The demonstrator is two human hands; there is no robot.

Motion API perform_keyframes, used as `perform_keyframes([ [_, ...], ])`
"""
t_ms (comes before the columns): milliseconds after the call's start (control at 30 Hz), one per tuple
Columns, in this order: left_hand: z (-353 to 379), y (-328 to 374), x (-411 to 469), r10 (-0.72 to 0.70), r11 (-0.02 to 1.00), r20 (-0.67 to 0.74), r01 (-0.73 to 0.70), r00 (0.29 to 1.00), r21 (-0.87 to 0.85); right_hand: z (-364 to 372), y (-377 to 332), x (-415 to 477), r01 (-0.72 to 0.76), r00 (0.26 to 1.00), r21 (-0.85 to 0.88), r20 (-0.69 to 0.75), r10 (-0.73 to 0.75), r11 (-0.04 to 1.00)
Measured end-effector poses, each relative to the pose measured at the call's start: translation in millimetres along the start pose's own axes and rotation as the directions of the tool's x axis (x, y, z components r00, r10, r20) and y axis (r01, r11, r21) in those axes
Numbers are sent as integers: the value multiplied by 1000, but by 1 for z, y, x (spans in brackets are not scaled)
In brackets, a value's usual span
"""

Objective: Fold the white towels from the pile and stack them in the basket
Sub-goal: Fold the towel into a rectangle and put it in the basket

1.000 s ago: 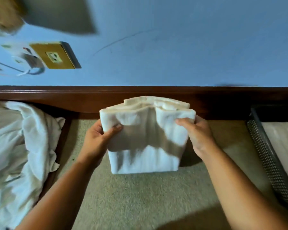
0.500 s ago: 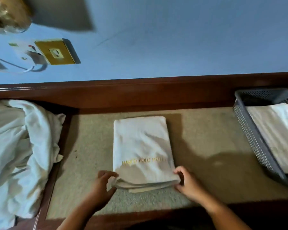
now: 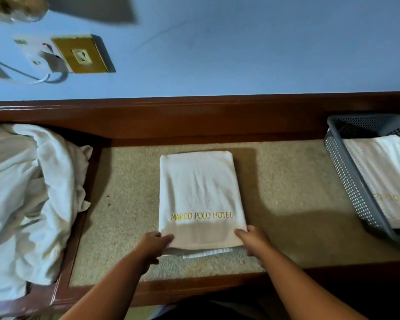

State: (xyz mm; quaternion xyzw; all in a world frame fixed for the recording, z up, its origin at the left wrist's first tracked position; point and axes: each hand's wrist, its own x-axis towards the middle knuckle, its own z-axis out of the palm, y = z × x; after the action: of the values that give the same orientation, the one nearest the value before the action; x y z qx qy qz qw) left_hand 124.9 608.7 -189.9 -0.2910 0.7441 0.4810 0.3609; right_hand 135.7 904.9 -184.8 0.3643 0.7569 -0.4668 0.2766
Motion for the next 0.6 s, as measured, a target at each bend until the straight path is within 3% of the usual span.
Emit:
perform_keyframes([
  [133,-5,-11,-9,41,956,147,4,988,-293,-1,-1,-4,96,994,112,-71,-88,989],
  [200,-5,-16,-17,36,935,212,42,977,-352,-2,4,-2,80,992,86,-106,-71,993],
  [300,-3,-25,-21,17,980,187,20,982,-196,-1,15,1,29,993,-9,-112,-30,1000],
  [400,1,-30,-17,38,998,18,-39,999,51,5,18,-1,12,991,-92,-133,-24,996],
  [500,3,-34,-11,115,983,-156,-90,981,159,9,17,-1,41,980,-125,-187,-64,991],
  [600,3,-50,7,171,961,-133,-135,976,241,6,22,5,24,995,-188,-95,-42,982],
])
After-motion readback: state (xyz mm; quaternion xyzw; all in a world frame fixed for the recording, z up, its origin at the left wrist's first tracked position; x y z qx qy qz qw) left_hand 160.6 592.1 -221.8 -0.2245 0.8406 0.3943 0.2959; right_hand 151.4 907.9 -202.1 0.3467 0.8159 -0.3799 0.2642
